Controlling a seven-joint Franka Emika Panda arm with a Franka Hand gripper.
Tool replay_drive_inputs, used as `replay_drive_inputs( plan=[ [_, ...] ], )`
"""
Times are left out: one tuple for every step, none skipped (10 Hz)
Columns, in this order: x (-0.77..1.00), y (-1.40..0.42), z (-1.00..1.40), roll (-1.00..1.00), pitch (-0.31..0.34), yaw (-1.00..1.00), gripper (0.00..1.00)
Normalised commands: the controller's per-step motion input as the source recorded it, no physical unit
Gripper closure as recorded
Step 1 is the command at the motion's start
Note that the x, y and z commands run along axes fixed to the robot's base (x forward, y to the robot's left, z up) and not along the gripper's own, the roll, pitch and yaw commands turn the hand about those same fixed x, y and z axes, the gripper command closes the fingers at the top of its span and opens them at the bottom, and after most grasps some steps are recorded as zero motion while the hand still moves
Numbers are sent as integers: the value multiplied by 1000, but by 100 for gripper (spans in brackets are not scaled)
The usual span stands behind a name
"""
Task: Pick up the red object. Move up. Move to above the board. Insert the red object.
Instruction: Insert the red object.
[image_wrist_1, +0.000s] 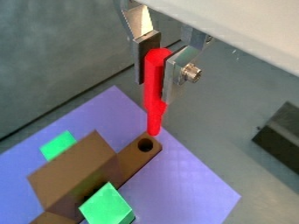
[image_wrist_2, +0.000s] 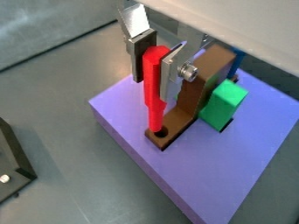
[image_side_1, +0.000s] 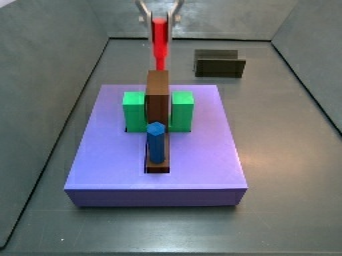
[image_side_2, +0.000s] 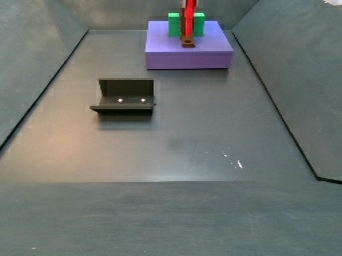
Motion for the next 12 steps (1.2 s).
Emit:
replay_drive_inputs(
  plan=[
    [109,-26,-331,86,0,117,100],
    [40,-74,-180,26,0,66,100],
    [3,-80,0,0,0,0,100],
    [51,-74,-40,0,-11,0,100],
    [0,-43,-49,3,0,0,100],
    [0,-34,-14,0,0,0,100],
    [14,-74,-20,1,0,0,100],
    [34,-106,-63,0,0,0,100],
    [49,-66,-126,0,0,0,100],
    [46,-14,-160,0,0,0,100],
    [63,0,-211,0,0,0,100],
    [54,0,-229,0,0,0,100]
  ],
)
